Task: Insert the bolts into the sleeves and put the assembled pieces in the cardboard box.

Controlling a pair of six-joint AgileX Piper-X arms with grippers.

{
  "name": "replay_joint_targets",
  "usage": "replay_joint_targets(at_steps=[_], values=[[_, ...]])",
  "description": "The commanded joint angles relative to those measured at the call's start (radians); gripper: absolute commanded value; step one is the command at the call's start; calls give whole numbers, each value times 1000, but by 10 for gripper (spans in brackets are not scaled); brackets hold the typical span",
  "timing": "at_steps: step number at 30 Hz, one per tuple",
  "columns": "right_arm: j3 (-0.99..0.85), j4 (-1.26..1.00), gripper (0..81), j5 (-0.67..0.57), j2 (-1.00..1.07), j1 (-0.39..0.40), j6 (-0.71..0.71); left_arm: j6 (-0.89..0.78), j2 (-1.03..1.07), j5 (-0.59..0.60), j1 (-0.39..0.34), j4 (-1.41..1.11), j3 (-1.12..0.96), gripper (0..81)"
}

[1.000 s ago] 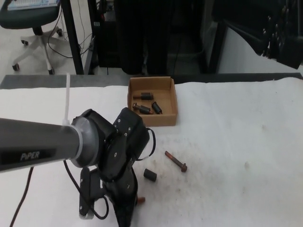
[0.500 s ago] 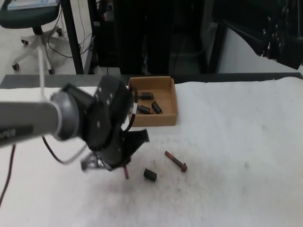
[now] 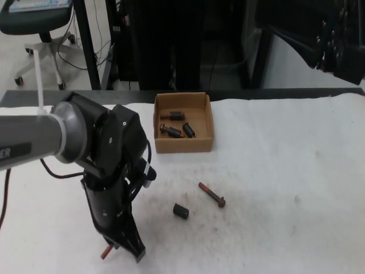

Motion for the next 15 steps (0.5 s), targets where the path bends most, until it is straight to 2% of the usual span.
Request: replay_joint_targets(at_steps=[1,8,15], values=[[-11,2,6,-9,-9,-4,3,13,2,24,1,-75,8,3],[-11,2,6,-9,-9,-4,3,116,4,66,1,-185,8,3],[-11,2,6,-24,-9,-2,3,183,78,91,1,-135,8,3]])
